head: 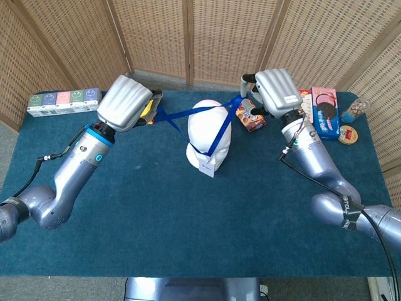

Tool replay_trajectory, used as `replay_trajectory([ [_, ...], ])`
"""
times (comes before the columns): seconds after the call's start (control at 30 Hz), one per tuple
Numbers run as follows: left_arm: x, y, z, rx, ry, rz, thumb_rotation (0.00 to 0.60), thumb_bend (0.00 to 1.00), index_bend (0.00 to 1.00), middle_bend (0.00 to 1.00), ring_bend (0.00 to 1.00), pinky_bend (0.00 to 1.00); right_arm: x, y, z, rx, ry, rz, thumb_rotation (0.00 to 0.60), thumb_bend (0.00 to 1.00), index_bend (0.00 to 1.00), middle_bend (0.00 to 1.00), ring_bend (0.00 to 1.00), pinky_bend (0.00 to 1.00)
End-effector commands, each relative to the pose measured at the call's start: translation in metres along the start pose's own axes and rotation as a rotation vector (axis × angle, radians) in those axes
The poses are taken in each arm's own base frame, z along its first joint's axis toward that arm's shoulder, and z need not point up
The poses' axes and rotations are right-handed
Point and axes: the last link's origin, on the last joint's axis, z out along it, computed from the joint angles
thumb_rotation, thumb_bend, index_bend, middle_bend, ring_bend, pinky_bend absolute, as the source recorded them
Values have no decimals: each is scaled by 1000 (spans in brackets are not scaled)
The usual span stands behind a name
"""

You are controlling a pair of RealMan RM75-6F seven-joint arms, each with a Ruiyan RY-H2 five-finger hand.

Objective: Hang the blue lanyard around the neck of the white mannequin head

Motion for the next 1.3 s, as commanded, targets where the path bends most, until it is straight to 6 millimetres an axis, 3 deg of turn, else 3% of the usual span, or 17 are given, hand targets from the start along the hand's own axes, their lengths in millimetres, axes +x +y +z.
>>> replay_trajectory([
  [0.03, -4, 0, -2, -3, -10, 10, 600, 493, 640, 1000, 1000, 912, -3, 3, -1, -9, -8, 1, 600, 461, 732, 1000, 1000, 1000],
  [0.67, -26, -13, -19, 25, -75, 63, 600, 492, 640, 1000, 1000, 911, -20, 14, 0, -45, -58, 1, 600, 462, 732, 1000, 1000, 1000],
  [1.3, -30, -7, -15, 18, -82, 81, 599, 492, 640, 1000, 1000, 911, -25, 23, 8, -98, -72, -12, 600, 462, 732, 1000, 1000, 1000],
])
